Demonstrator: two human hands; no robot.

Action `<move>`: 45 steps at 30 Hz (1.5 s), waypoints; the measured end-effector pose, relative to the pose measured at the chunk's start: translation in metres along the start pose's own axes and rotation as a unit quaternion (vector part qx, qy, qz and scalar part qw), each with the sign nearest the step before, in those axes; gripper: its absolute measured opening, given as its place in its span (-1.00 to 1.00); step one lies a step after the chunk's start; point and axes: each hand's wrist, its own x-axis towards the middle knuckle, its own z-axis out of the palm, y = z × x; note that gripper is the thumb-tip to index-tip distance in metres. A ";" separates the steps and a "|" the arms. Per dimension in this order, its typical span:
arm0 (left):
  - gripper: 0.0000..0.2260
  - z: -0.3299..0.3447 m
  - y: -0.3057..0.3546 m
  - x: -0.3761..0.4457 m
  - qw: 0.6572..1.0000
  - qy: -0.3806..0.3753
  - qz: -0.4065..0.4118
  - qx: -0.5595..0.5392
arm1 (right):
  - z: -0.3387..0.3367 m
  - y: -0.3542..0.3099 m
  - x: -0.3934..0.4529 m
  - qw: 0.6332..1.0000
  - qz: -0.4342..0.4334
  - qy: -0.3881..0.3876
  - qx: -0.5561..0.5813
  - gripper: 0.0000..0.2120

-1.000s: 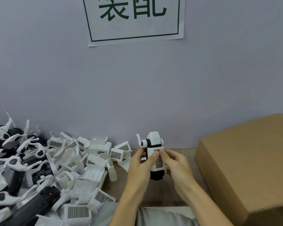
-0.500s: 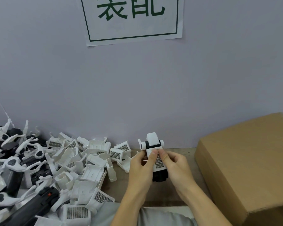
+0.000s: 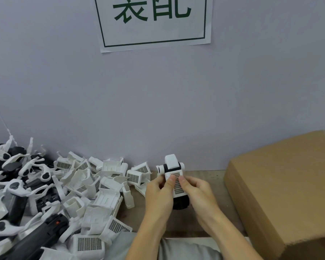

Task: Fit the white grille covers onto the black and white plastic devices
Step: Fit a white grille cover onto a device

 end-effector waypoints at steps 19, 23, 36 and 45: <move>-0.85 -0.003 0.006 0.004 0.988 -0.014 -0.077 -0.129 | 0.006 -0.003 -0.002 0.980 -0.085 0.114 -0.138 -0.88; -0.79 0.000 0.017 0.009 0.963 0.010 -0.096 -0.251 | 0.010 -0.003 -0.009 0.903 -0.178 0.018 -0.390 -0.66; -0.75 -0.039 0.053 0.007 0.977 -0.136 -0.058 -0.151 | -0.028 -0.036 -0.005 0.993 -0.029 -0.113 -0.014 -0.64; -0.80 -0.045 0.046 0.013 0.997 -0.027 -0.050 -0.050 | -0.025 -0.049 -0.011 0.867 -0.012 -0.205 -0.455 -0.80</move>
